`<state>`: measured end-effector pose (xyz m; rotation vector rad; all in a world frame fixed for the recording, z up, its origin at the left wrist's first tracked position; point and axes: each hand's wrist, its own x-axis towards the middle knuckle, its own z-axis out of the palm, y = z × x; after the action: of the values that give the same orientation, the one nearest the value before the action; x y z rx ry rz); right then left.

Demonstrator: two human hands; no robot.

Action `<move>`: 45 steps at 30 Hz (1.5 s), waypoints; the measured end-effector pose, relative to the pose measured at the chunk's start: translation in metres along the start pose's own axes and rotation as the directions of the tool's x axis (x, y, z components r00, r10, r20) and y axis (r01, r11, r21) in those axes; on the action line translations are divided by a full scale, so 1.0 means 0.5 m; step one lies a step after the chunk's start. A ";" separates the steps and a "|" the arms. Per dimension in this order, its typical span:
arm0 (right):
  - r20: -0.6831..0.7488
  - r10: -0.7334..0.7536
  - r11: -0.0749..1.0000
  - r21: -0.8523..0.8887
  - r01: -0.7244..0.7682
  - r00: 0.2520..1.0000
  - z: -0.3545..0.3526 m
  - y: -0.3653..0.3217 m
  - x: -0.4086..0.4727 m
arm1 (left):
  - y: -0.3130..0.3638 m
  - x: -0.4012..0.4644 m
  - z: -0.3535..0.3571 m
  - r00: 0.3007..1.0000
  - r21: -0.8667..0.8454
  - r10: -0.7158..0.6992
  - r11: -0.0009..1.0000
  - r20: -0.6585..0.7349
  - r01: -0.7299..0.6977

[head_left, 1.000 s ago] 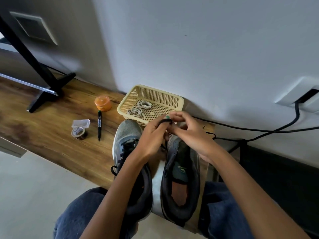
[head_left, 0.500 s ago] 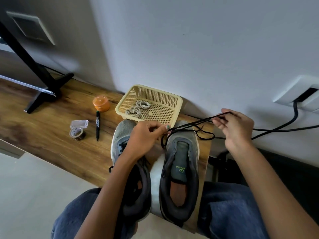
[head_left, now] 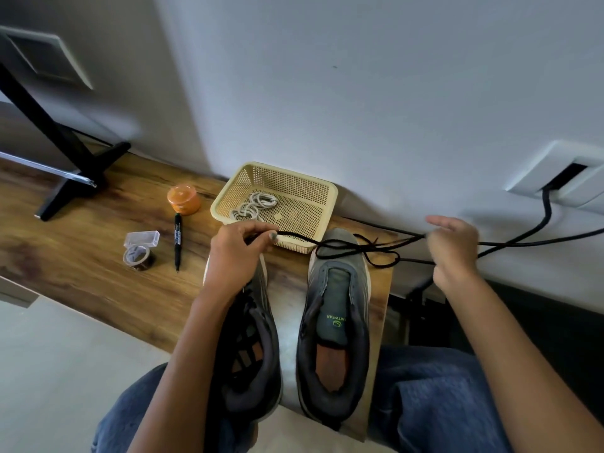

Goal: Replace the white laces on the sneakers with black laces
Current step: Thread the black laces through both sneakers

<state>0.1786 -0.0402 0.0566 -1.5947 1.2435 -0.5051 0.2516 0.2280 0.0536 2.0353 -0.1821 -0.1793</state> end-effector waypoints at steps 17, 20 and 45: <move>0.782 -0.445 0.681 -0.020 0.732 0.436 0.078 -0.008 -0.135 | 0.032 -0.038 0.091 0.951 -0.074 0.128 0.991 0.283 -0.112; 0.820 -0.380 0.725 -0.024 0.689 0.428 0.074 -0.005 -0.131 | 0.039 -0.045 0.087 0.946 0.083 0.145 0.981 0.289 -0.176; 0.740 -0.079 0.722 -0.420 0.550 0.668 0.083 0.008 -0.129 | 0.022 -0.051 0.119 0.967 0.343 -0.163 0.935 0.198 0.087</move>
<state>0.1851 0.0361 0.0522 -2.3104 0.5215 0.3481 0.2139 0.1765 0.0379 2.3636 -0.2348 -0.4887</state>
